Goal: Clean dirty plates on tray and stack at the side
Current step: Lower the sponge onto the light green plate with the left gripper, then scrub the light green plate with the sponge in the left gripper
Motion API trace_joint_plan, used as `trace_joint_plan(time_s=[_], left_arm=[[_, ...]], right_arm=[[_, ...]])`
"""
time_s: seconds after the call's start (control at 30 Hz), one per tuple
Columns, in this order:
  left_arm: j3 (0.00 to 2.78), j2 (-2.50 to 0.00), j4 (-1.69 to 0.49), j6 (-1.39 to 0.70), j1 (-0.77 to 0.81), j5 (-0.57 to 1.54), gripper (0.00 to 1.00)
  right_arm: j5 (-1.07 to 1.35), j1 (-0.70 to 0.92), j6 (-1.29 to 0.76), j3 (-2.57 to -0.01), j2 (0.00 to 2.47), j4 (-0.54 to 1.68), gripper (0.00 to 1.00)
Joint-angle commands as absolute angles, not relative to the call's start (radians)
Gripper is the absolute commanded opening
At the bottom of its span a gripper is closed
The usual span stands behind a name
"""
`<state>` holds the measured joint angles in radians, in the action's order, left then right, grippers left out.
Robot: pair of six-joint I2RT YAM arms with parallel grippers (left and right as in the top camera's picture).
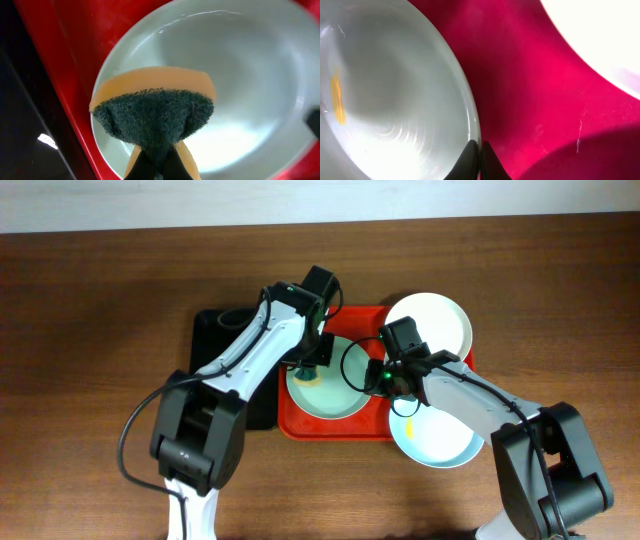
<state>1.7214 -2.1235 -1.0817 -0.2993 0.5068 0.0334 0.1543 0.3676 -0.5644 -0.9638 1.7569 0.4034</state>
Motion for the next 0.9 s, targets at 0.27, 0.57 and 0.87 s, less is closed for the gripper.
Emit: trace_joint_plan(time_s=[0.27, 0.57, 0.87], left_arm=[[1.687, -2.165, -1.027, -0.260, 0.507, -0.030, 0.00], [1.668, -2.247, -0.981, -0.260, 0.508, -0.030, 0.00], [1.649, -2.351, -0.977, -0.195, 0.513, 0.149, 0.00]], right_arm=[[0.130, 0.366, -0.565, -0.953, 1.753, 0.424, 0.04], [0.122, 0.366, -0.565, -0.953, 1.755, 0.423, 0.04], [0.123, 0.366, -0.565, -0.953, 1.756, 0.422, 0.04]])
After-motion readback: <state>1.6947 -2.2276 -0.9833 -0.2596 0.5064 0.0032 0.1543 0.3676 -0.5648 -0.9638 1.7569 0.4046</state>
